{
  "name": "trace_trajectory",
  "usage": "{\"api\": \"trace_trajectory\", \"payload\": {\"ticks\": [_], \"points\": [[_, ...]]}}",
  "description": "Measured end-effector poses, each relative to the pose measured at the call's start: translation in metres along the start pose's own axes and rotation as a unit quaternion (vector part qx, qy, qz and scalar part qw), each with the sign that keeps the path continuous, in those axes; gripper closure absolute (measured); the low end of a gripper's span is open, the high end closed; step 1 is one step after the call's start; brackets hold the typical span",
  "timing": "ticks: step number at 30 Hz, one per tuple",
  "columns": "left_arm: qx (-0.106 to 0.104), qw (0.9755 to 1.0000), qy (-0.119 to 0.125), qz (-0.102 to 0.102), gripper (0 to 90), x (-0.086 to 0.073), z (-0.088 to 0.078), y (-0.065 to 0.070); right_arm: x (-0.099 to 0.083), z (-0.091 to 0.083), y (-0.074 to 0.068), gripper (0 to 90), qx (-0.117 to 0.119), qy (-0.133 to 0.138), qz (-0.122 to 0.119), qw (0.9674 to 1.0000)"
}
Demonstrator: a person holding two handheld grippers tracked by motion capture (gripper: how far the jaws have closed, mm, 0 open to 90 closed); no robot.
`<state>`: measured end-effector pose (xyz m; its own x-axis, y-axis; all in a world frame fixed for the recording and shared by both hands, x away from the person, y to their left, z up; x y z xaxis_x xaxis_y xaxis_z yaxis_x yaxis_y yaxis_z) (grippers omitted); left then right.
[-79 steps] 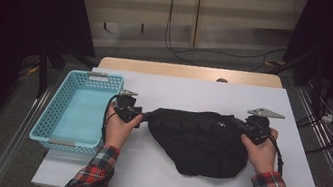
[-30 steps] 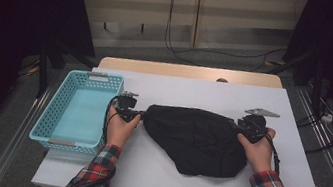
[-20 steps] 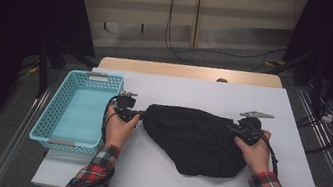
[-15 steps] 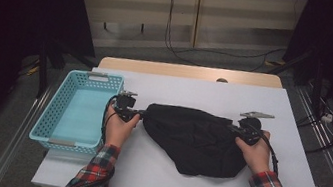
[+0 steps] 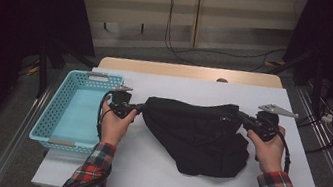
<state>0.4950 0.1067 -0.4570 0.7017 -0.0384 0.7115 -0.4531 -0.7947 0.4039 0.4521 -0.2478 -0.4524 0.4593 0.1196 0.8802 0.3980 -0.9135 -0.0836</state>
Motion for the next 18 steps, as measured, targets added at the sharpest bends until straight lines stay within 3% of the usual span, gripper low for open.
{"api": "trace_trajectory", "payload": {"ticks": [8, 18], "points": [[-0.012, 0.9998, 0.014, 0.000, 86.9, 0.007, -0.011, 0.004, 0.009, -0.008, -0.002, 86.6, 0.008, 0.015, -0.007, 0.9998], [-0.025, 0.9996, 0.016, 0.004, 86.9, 0.016, -0.016, 0.013, 0.018, -0.016, -0.001, 86.5, -0.002, 0.020, -0.026, 0.9995]]}}
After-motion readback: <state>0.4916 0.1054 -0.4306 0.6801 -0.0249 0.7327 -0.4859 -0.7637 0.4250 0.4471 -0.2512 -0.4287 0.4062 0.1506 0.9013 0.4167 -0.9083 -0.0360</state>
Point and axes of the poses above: each handheld gripper's, and its own axes: z roughly forward along the jaws, x roughly out of its top, y roughly to its right, the point moved 8 cm from there along z, roughly forward along the jaws, and after that the axes turned 8 degrees about -z, right-handed, at the moved point
